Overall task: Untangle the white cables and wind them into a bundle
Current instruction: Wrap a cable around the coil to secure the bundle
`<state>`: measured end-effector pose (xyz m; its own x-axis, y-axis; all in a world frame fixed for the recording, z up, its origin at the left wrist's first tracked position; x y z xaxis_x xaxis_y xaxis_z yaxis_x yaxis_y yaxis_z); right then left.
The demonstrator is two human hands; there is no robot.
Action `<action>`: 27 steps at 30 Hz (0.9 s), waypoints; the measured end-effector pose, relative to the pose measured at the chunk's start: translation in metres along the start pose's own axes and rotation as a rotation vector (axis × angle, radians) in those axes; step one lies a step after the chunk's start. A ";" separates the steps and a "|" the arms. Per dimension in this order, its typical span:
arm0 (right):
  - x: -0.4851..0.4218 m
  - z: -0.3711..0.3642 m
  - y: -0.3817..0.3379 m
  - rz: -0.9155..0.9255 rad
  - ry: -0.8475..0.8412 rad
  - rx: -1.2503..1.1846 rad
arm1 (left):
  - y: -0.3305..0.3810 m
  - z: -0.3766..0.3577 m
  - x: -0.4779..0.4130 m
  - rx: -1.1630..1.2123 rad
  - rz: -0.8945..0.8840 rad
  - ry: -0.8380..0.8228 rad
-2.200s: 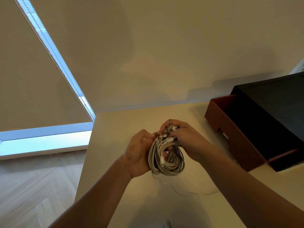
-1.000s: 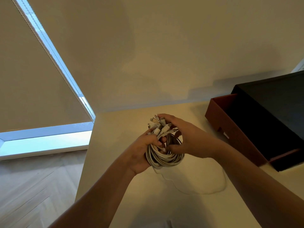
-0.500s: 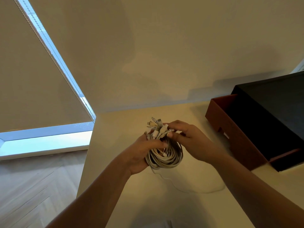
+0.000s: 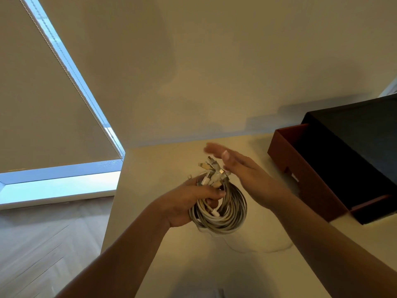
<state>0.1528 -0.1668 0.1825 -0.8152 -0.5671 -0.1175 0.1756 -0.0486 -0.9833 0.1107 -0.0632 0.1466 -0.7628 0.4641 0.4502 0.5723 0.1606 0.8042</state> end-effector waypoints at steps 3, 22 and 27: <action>-0.002 -0.014 -0.008 0.045 -0.053 0.023 | -0.005 -0.001 -0.001 -0.004 0.042 0.028; 0.013 -0.018 0.063 -0.154 -0.010 -0.397 | 0.023 0.025 -0.010 0.307 -0.102 0.059; 0.029 -0.033 0.084 -0.333 -0.230 -0.248 | 0.029 0.037 -0.009 0.333 -0.132 0.085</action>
<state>0.1255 -0.1602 0.0915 -0.6567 -0.7226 0.2158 -0.2341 -0.0767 -0.9692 0.1455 -0.0309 0.1518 -0.8507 0.3488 0.3933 0.5236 0.4955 0.6931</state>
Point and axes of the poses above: each hand's wrist, its own x-axis away from the middle knuckle, its own z-axis out of the back of the hand, y = z × x, the point moved 6 cm from there along -x, towards the middle knuckle, and after that the axes turned 6 degrees about z, right-handed, at the moved point
